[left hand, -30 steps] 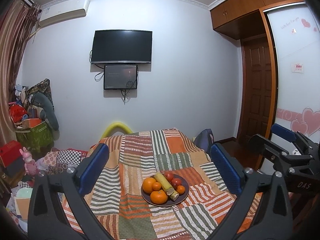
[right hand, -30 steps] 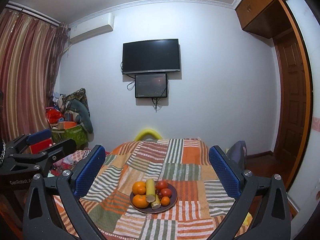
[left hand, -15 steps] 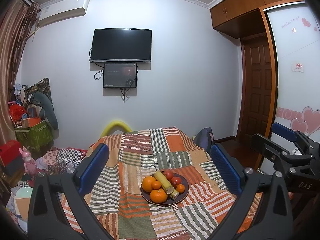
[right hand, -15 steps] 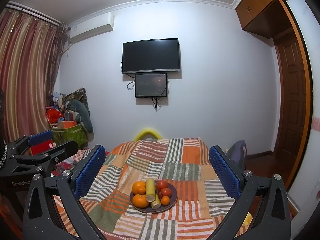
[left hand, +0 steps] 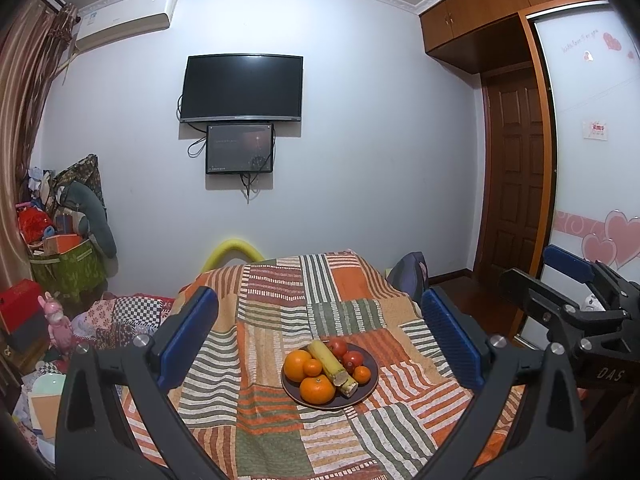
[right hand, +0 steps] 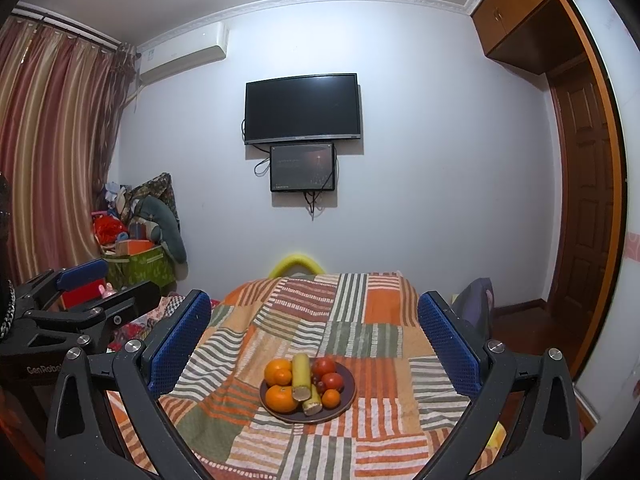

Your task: Organize fruits

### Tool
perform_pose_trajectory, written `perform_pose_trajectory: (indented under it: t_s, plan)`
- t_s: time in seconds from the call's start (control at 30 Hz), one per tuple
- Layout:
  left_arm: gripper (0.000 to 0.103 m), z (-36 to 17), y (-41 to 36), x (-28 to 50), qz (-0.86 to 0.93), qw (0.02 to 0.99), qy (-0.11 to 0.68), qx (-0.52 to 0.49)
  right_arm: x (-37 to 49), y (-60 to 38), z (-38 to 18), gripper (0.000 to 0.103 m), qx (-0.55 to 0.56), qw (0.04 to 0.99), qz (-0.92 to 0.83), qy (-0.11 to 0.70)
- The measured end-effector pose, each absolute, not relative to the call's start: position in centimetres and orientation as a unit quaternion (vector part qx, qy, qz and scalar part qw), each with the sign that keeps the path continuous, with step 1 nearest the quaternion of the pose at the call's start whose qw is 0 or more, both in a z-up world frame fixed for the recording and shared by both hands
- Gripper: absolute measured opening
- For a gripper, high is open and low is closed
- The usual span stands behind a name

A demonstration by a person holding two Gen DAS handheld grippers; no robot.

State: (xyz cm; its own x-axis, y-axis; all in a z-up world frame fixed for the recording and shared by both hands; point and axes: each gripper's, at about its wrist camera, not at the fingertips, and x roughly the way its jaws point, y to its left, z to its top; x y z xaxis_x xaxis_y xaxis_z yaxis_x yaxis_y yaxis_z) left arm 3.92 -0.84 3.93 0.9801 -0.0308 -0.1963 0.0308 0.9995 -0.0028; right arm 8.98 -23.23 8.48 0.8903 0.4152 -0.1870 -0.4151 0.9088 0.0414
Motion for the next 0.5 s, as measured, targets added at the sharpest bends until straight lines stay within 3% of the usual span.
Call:
perform_pose_trajectory:
  t_s: [0.5]
  plan:
    - [0.103,3.83,-0.87,4.06,-0.017,0.995,0.100,-0.001,8.97,-23.23,8.52,0.103,0.000,0.972,0.213,0.096]
